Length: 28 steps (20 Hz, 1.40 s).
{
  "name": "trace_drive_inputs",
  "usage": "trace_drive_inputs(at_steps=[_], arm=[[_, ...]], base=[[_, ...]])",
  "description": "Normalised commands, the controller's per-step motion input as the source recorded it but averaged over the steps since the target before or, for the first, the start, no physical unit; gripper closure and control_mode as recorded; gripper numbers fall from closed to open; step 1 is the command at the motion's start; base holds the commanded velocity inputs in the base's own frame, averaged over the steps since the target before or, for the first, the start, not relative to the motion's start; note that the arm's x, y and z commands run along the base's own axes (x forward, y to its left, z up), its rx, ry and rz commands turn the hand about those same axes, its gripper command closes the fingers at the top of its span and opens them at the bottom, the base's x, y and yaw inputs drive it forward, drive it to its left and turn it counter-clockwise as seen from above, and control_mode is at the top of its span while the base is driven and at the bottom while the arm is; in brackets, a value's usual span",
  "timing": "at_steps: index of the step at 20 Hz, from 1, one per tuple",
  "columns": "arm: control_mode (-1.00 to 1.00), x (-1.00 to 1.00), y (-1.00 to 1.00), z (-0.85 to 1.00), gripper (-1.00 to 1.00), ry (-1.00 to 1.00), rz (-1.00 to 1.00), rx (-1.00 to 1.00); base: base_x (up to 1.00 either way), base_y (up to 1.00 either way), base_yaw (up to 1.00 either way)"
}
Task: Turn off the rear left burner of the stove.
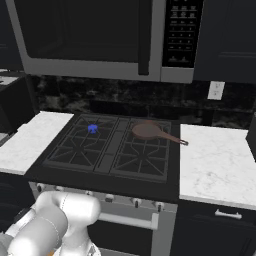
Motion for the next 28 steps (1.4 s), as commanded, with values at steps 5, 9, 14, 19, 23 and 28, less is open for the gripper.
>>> trace_drive_inputs(at_steps=[5, 9, 14, 19, 23, 28], arm=[[-1.0, 0.35, -0.05, 0.0, -1.0, 0.25, 0.07, 0.0], [-1.0, 0.01, 0.02, 0.0, -1.0, 0.08, 0.01, -0.01], [-1.0, 0.0, 0.03, 0.0, 1.0, 0.0, 0.0, 0.0], [-1.0, 0.0, 0.0, 0.0, 1.0, 0.0, 0.0, 0.0], [-1.0, 0.0, -0.01, 0.0, 1.0, 0.06, 0.0, 0.11], [-1.0, 0.03, -0.11, 0.09, 1.0, 0.24, -0.04, 0.38]], base=[[0.0, 0.0, 0.0], [0.0, 0.0, 0.0], [0.0, 0.0, 0.0], [0.0, 0.0, 0.0], [0.0, 0.0, 0.0], [0.0, 0.0, 0.0]])
